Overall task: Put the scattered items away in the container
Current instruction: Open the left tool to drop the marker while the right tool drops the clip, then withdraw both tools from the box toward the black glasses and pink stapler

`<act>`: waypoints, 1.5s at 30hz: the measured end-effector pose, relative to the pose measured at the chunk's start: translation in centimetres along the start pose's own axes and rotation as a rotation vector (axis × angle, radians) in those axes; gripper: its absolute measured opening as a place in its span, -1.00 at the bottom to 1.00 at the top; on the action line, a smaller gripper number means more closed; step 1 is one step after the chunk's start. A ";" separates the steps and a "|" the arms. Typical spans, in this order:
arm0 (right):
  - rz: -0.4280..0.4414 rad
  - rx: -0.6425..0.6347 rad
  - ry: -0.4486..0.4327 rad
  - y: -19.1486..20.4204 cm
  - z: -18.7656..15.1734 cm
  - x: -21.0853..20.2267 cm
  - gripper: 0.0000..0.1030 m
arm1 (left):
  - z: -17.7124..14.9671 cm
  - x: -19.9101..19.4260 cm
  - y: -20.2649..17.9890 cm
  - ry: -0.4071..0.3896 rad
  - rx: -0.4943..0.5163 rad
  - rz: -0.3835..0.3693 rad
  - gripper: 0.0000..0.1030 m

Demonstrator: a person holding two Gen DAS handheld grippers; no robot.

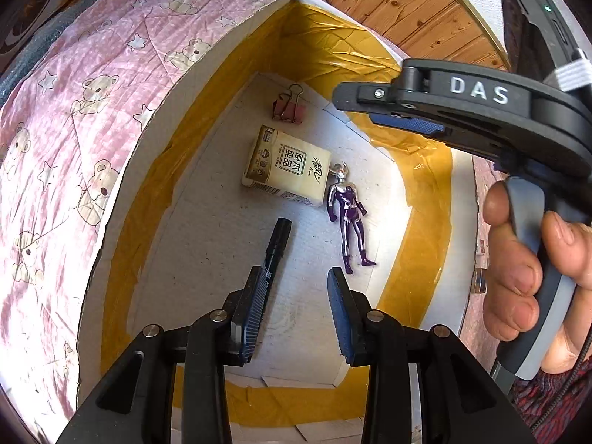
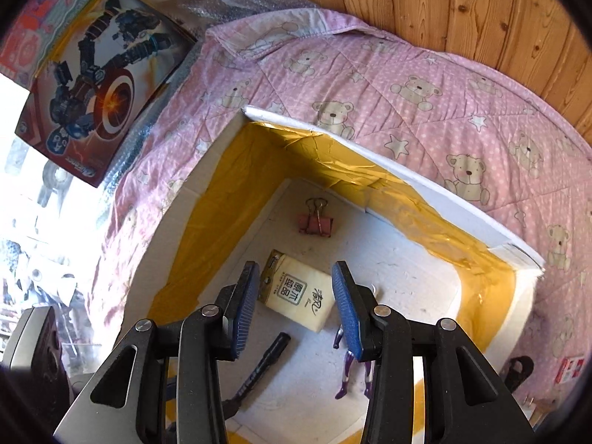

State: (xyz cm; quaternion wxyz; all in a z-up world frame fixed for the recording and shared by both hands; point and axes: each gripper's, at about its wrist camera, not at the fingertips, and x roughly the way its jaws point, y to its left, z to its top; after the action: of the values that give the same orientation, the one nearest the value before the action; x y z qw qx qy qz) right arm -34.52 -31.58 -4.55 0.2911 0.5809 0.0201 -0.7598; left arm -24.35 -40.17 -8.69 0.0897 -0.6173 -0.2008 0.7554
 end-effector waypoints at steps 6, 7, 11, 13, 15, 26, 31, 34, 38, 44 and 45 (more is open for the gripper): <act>0.074 -0.027 -0.071 1.1 -4.0 -4.0 -0.15 | -1.5 -1.2 -1.5 -0.034 0.025 0.006 -0.29; 0.076 -0.032 -0.083 1.3 -4.8 -4.5 -0.15 | -1.8 -1.5 -1.8 -0.045 0.036 0.014 -0.29; 0.076 -0.033 -0.127 2.0 -8.3 -6.6 -0.15 | -3.6 -3.3 -2.9 -0.109 0.101 0.067 -0.29; 0.079 -0.025 -0.146 2.1 -9.9 -7.5 -0.15 | -4.5 -4.0 -3.6 -0.146 0.143 0.102 -0.29; 0.081 -0.014 -0.163 2.2 -11.5 -8.4 -0.15 | -5.5 -4.6 -4.1 -0.180 0.175 0.131 -0.29; 0.110 0.048 -0.245 2.4 -18.5 -12.2 -0.15 | -10.4 -8.4 -5.4 -0.321 0.259 0.185 -0.29; 0.126 0.089 -0.297 2.2 -21.3 -13.7 -0.23 | -12.4 -9.6 -6.1 -0.363 0.280 0.174 -0.29; 0.139 0.109 -0.316 2.0 -22.9 -14.2 -0.25 | -13.6 -9.8 -6.6 -0.370 0.287 0.161 -0.29; 0.147 0.123 -0.321 1.7 -24.8 -14.6 -0.26 | -14.9 -9.6 -7.2 -0.366 0.295 0.150 -0.29; 0.153 0.151 -0.333 1.0 -27.2 -15.0 -0.26 | -16.4 -9.4 -8.3 -0.362 0.305 0.134 -0.29; 0.154 0.156 -0.337 0.9 -27.6 -15.1 -0.26 | -16.6 -9.3 -8.5 -0.361 0.307 0.130 -0.29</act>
State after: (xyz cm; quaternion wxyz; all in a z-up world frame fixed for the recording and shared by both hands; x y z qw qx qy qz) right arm -7.72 -15.79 0.30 0.3015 0.4664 -0.1325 -0.8210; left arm -7.13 -32.88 0.59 0.0962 -0.4629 -0.0563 0.8794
